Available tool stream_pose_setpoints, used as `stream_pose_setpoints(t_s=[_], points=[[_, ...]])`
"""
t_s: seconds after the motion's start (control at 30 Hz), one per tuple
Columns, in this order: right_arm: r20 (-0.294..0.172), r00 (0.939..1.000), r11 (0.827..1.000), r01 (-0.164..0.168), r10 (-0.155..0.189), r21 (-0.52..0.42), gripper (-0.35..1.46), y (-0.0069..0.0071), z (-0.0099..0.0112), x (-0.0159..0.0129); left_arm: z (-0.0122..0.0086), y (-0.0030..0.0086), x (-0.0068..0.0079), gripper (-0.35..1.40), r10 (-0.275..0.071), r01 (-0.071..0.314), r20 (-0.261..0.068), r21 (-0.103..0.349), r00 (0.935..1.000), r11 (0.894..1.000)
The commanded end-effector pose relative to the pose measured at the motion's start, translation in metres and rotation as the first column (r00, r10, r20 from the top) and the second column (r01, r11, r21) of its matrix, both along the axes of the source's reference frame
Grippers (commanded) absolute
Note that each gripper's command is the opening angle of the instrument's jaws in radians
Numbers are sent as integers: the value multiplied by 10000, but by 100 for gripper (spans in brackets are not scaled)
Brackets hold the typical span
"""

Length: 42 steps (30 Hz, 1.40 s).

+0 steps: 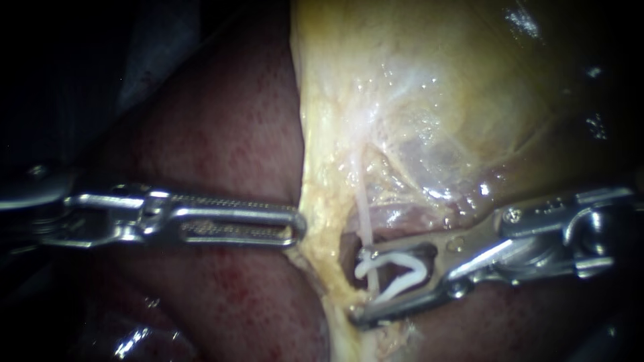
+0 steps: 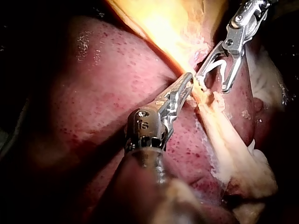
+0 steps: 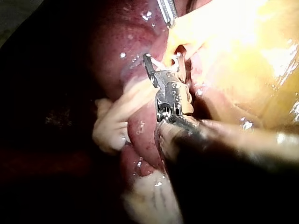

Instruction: Clipping first clip left tube

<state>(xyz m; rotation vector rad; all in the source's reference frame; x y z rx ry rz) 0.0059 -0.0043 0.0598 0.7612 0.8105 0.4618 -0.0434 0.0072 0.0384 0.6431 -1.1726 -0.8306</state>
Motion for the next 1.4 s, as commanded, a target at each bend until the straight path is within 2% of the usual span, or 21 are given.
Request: stream_pose_setpoints(t_s=[0.03, 0.43, 0.63, 1.07, 1.4], points=[[-13, 10000, 10000, 14, -14, -21, 56, 0, 2, 0, 0, 0, 0, -35, 5, -5, -4, -4, 10000, 10000], [-103, 9996, 9995, 280, -281, -138, 56, -5, 23, 5, -8, -1, 0, -35, -35, 35, 51, 7, 10000, 10000], [-129, 9988, 9989, 474, -474, -66, 56, -13, 30, 17, -9, -1, 0, -35, -37, 37, 52, 10, 10000, 10000], [-167, 9977, 9978, 659, -659, 23, 55, -24, 20, 34, -6, 1, 1, -35, -27, 27, 58, 11, 10000, 10000], [-185, 9970, 9971, 758, -756, 91, 54, -25, 19, 44, -5, 2, 0, -35, -31, 30, 56, 11, 10000, 10000]])
